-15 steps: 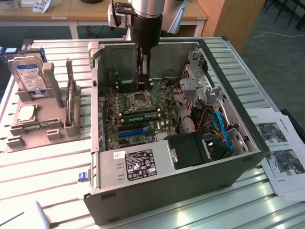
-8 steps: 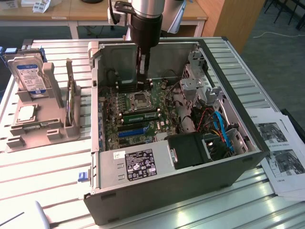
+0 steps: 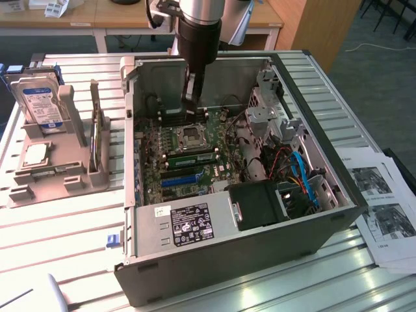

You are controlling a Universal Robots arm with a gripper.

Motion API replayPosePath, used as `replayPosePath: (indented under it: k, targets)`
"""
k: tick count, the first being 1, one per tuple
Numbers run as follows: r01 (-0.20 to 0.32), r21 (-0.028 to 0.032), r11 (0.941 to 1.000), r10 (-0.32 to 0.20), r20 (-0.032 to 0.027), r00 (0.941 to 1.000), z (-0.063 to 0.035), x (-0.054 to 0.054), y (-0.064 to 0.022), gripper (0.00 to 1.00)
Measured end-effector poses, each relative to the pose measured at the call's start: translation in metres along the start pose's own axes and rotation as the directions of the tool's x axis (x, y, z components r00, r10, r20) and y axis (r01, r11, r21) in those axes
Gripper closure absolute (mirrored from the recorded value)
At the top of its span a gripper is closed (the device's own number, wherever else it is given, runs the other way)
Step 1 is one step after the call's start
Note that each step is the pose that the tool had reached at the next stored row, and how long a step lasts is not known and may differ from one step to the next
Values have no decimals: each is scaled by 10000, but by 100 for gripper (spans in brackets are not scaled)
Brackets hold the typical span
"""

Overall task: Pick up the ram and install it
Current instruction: 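Press down the ram until it locks into place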

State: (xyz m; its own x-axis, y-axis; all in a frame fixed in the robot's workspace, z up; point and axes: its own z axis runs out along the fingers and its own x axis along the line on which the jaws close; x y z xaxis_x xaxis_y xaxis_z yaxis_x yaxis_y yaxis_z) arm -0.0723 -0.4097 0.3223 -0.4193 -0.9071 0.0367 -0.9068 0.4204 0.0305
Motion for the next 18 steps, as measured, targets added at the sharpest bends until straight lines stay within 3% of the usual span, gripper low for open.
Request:
replayPosePath:
  k: [4, 9, 14, 18]
  targets:
    - [-733, -28, 9973, 733, 21, 9973, 0, 0, 0, 90]
    - [-1625, -64, 9867, 1625, 45, 9867, 0, 0, 0, 90]
    - [-2514, -102, 9678, 2514, 65, 9679, 0, 0, 0, 90]
    - [-3212, -134, 9469, 3213, 79, 9469, 0, 0, 0, 90]
